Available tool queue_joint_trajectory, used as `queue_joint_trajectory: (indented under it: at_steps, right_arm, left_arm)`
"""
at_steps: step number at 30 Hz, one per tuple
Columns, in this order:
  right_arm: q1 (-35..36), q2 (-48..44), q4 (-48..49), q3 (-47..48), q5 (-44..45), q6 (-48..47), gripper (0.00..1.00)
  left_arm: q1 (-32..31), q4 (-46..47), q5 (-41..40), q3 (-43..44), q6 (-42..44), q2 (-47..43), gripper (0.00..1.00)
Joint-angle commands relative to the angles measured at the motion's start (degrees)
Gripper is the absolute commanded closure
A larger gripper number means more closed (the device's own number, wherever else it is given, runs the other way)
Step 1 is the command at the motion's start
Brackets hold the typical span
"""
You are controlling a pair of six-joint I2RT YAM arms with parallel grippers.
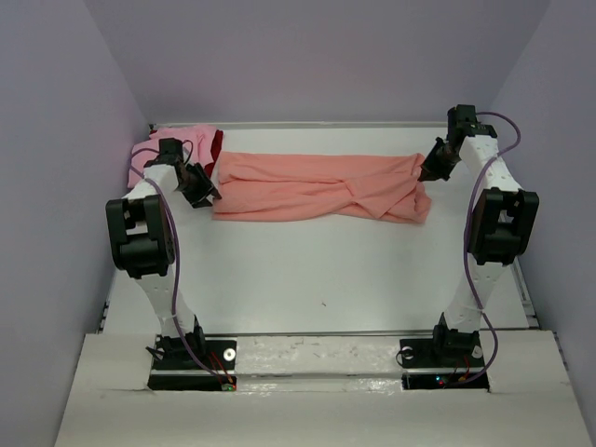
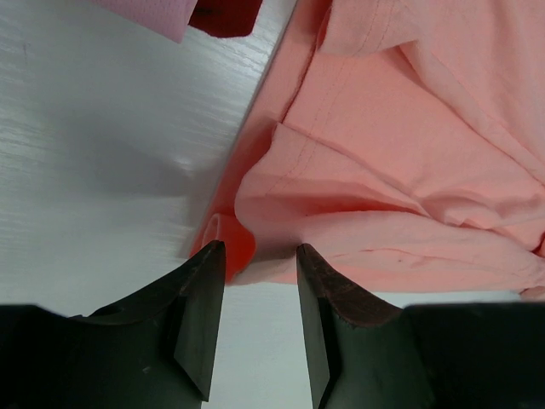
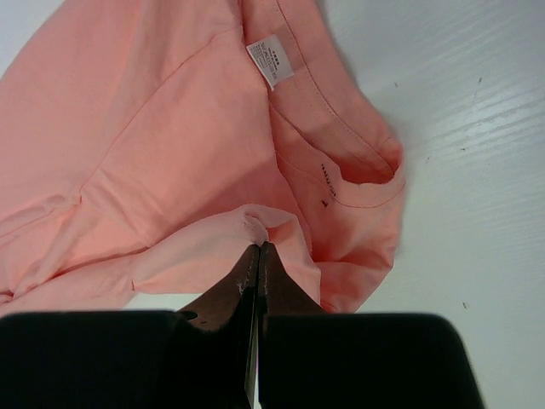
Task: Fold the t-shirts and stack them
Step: Fold the other side of the tshirt into a rectangle
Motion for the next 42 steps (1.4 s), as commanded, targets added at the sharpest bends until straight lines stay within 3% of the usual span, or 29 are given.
queue_joint_trajectory:
  at_steps: [1, 8, 10, 14, 18, 42]
  right_arm:
    - [-0.55, 0.29, 0.63, 1.84, 0.04, -0.43, 1.00]
    - [-0.55, 0.38, 0.63, 1.66, 0.04, -0.34, 1.00]
    - [-0.55, 0.29, 0.63, 1.57, 0.13, -0.34, 1.00]
    - [-0.55, 0.21, 0.63, 1.31, 0.22, -0.25, 1.00]
    - [-0.55, 0.21, 0.54, 1.05, 0.30, -0.16, 1.00]
    - [-1.07, 3.45, -1.21, 9.74, 0.74, -0.87, 1.00]
  left_arm:
    - [-0.63, 0.49, 1.54, -1.45, 0.50, -0.09, 0.51]
    - [-1.34, 1.02, 2.24, -2.60, 0.14, 0.09, 0.53]
    - [-1.34, 1.19, 2.25, -2.77, 0.06, -0.09, 0.60]
    - [-1.43, 0.93, 2.25, -2.25, 0.23, -0.18, 0.87]
    - [-1.34, 0.05, 1.72, -1.46, 0.76, -0.17, 0.99]
    - [-0.37, -5.58, 1.63, 13.92, -0.65, 1.76, 1.00]
